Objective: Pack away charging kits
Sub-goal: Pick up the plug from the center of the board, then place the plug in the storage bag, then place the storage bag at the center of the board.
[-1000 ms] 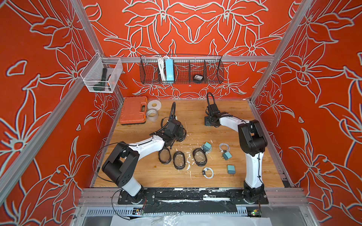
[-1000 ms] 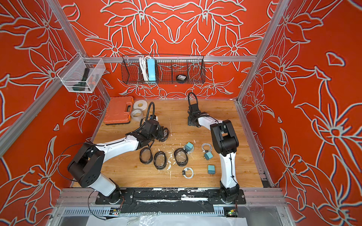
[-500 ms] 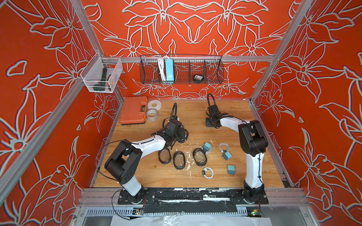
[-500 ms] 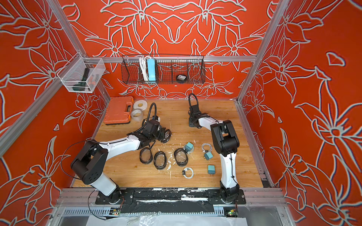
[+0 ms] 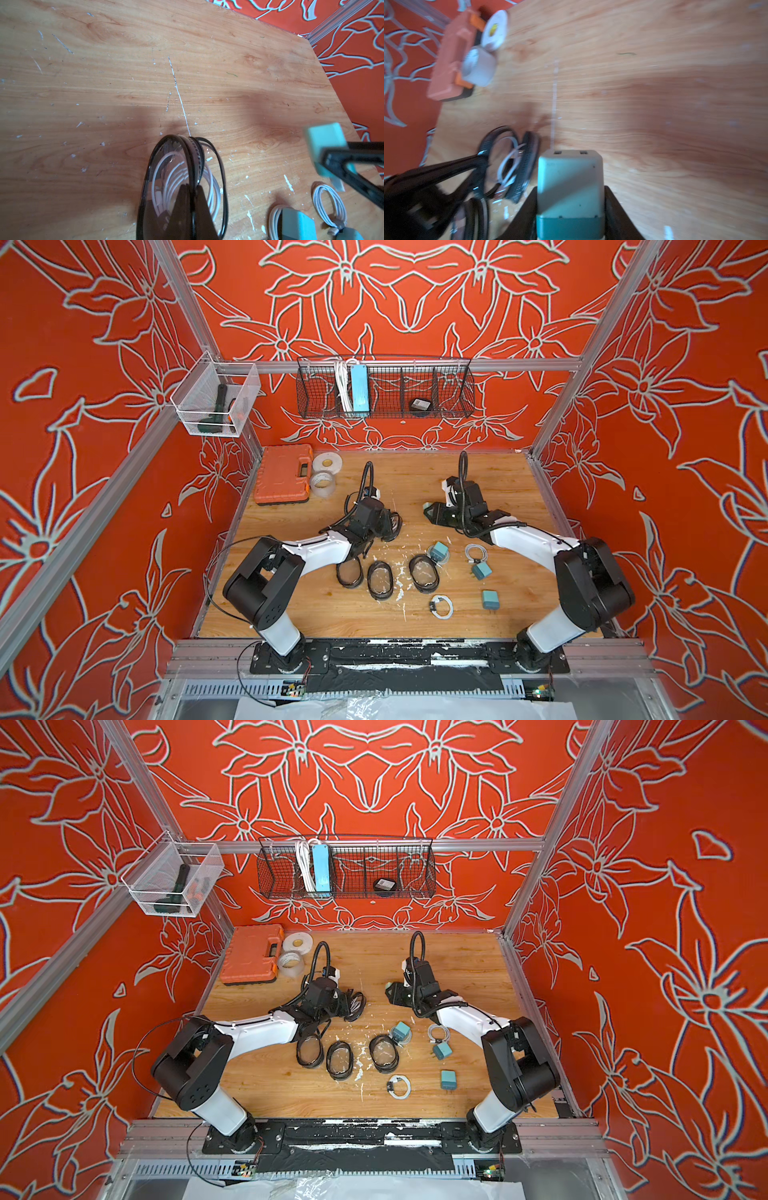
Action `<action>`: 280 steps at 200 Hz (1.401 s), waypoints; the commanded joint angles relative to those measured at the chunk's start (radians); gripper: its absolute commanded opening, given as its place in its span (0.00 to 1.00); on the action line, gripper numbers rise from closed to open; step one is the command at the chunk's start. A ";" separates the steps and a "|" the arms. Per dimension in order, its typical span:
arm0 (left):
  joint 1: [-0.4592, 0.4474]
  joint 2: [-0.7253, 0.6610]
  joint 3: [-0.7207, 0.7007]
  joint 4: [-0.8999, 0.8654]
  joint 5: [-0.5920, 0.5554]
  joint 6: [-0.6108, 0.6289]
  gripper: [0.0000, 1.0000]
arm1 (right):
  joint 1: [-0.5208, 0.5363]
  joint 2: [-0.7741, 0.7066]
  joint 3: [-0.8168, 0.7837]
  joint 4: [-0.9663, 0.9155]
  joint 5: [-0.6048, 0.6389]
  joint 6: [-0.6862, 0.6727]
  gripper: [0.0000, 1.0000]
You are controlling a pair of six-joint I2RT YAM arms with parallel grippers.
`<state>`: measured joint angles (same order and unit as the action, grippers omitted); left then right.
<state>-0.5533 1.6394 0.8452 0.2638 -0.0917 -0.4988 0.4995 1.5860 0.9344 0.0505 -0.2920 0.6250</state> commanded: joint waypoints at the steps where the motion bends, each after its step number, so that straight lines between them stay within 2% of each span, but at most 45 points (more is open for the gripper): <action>1: 0.003 -0.027 -0.020 0.076 0.008 0.005 0.00 | 0.041 0.005 -0.023 0.147 -0.087 0.051 0.06; 36: 0.003 -0.039 -0.047 0.118 0.047 0.006 0.00 | 0.092 0.059 0.000 0.214 -0.144 0.059 0.03; 113: 0.003 -0.054 -0.078 0.191 0.128 -0.004 0.00 | 0.134 0.180 0.041 0.267 -0.169 0.082 0.00; 164: 0.035 -0.070 -0.125 0.278 0.239 -0.044 0.00 | 0.136 0.232 0.054 0.218 -0.090 0.052 0.00; 224: 0.046 -0.037 -0.153 0.381 0.378 -0.075 0.00 | 0.143 0.276 0.097 0.168 -0.067 0.015 0.00; 262: 0.047 -0.012 -0.167 0.436 0.416 -0.090 0.00 | 0.160 0.270 0.109 0.135 -0.026 -0.048 0.00; 280: 0.047 -0.012 -0.175 0.448 0.415 -0.090 0.00 | 0.163 0.268 0.109 0.135 -0.023 -0.071 0.05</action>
<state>-0.5056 1.6154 0.6830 0.6292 0.2783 -0.5755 0.6518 1.8523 1.0168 0.2070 -0.3508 0.6075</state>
